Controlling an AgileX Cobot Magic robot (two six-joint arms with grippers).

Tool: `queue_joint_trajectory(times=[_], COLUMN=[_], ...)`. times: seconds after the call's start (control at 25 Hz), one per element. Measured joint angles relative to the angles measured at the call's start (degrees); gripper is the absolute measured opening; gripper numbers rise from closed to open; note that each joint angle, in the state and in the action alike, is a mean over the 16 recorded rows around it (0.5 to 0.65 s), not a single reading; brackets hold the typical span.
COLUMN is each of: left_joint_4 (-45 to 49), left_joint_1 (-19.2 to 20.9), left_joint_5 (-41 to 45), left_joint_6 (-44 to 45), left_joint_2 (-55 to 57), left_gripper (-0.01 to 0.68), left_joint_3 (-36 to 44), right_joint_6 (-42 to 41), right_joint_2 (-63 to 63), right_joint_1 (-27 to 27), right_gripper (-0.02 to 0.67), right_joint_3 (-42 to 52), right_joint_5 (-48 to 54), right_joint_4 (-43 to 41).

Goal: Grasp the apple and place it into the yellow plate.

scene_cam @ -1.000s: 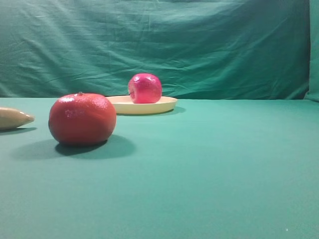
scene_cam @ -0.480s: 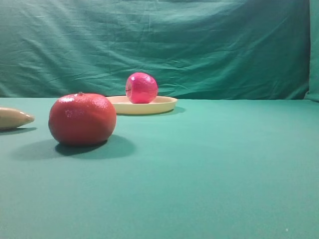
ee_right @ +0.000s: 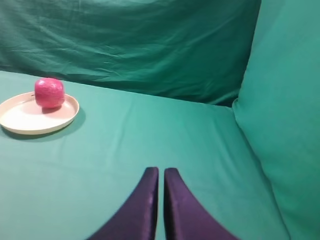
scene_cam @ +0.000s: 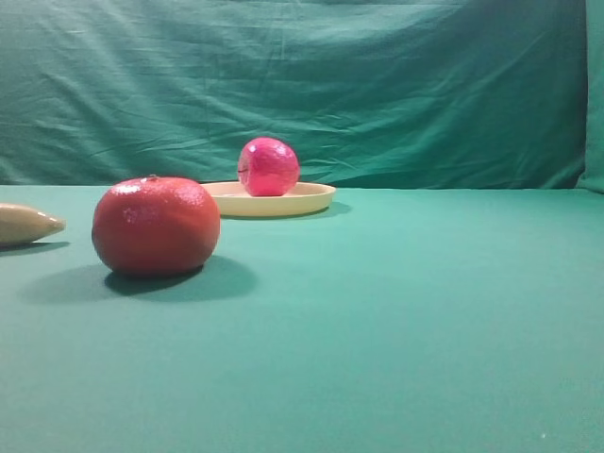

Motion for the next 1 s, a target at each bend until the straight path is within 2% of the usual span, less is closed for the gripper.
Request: queue_joint_trajectory(times=[0.32, 1.0], left_joint_4=[0.00, 0.00], left_joint_1=[0.00, 0.00], left_joint_5=[0.00, 0.00], left_joint_6=[0.00, 0.00], left_joint_2=[0.00, 0.00], left_gripper=[0.157, 0.157], left_joint_3=[0.00, 0.00], right_joint_6=[-0.07, -0.19], right_joint_2=[-1.10, -1.11], right_joint_1=[-0.21, -0.32], right_gripper=[0.000, 0.000], right_joint_3=[8.13, 8.75], right_joint_5=[-4.36, -3.73], right_joint_4=[1.35, 1.70])
